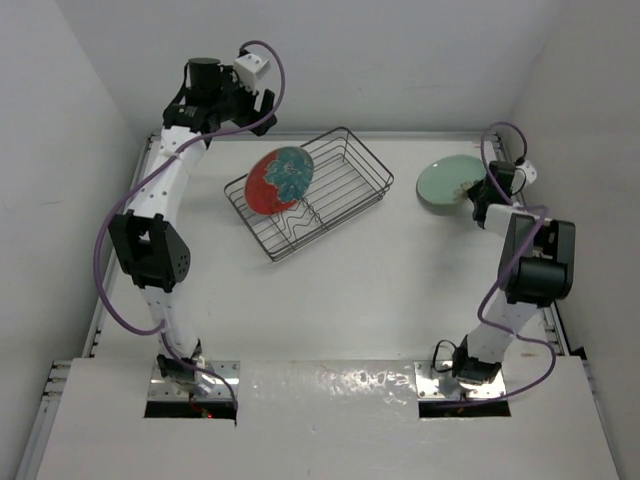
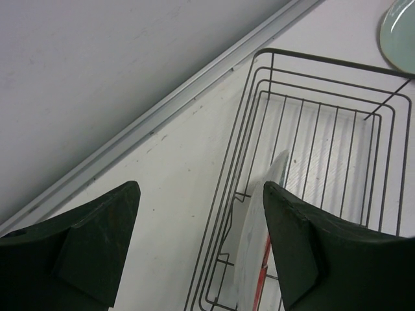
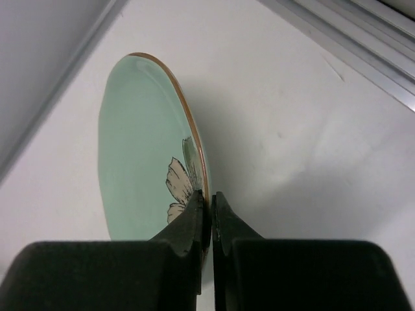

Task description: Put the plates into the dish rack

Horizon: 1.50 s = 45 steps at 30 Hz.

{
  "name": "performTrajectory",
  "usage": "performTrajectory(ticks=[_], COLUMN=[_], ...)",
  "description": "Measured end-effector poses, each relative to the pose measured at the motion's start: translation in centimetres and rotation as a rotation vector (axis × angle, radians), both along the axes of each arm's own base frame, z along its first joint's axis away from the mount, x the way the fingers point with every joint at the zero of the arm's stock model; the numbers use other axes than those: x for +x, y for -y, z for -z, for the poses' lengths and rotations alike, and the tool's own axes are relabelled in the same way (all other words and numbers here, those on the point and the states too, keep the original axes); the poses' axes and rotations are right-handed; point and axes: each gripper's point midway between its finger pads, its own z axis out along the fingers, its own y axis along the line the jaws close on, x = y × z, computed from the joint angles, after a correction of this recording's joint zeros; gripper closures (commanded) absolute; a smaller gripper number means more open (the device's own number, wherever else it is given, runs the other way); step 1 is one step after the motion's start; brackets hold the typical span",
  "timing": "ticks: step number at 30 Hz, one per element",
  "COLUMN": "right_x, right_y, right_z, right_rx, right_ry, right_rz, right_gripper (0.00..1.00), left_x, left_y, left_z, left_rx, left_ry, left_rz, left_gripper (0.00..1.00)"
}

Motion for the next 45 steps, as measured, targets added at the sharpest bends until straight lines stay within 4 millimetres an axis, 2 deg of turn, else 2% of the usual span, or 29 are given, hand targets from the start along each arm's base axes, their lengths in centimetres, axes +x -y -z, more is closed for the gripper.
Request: performTrajectory(ticks=[5,9,16,21,24,29,34,36,37,40,43,45], right_x=[-5.5,-9.0,-11.9,-13.8,-14.3,-14.7,-14.9,-15.1,-15.1,-15.5,-16.1,-16.6], right_y=[-2.2,-3.8,-6.1,-8.1,-9.6,-11.8,-14.6,-16.3,-16.8,-19.8,-22.8,-24.3], right_z=[0.3,-1.3,-4.5,-4.2,-5.1,-8.9,-14.0,-16.3,-16.8,-18.7,-19.3,-19.4], right_rx=[-0.054,-0.124,-0.230,-0.246,-0.272,-0.398,-0.517,-0.589,-0.605,-0.690,-0.707,-0.694], right_ry=[-0.050,-0.065,-0.098,-0.178,-0.216,-0.234,-0.130,-0.077,-0.063,-0.001,0.058,0.090], right_rz=[-0.078,-0.182,-0.393,-0.576,-0.727,-0.981,-1.193,-1.288,-1.310,-1.427,-1.524,-1.568], right_gripper=[1.00,1.00,1.00,1.00,1.00,1.00,1.00,1.00,1.00,1.00,1.00,1.00], left_x=[-1.0,-2.1,-3.8,-4.8,-5.8,-7.5,-8.6,-8.9,-9.1,-10.7,-13.7,-16.1], left_y=[0.5,0.6,1.3,1.7,2.1,3.1,3.6,3.9,4.0,6.0,10.2,13.4], left_z=[-0.6,-1.9,-4.5,-4.2,-3.9,-4.7,-5.6,-5.5,-5.4,-4.3,-3.2,-2.8], left_rx=[-0.023,-0.031,-0.047,-0.046,-0.041,-0.043,-0.051,-0.047,-0.045,-0.002,0.019,0.008], left_ry=[-0.003,0.015,0.064,0.055,0.044,0.056,0.075,0.075,0.072,0.048,0.012,-0.008], left_rz=[0.031,0.045,0.093,0.122,0.149,0.218,0.256,0.275,0.284,0.358,0.486,0.586], left_gripper=[0.26,0.26,0.27,0.27,0.27,0.27,0.29,0.29,0.27,0.24,0.19,0.11])
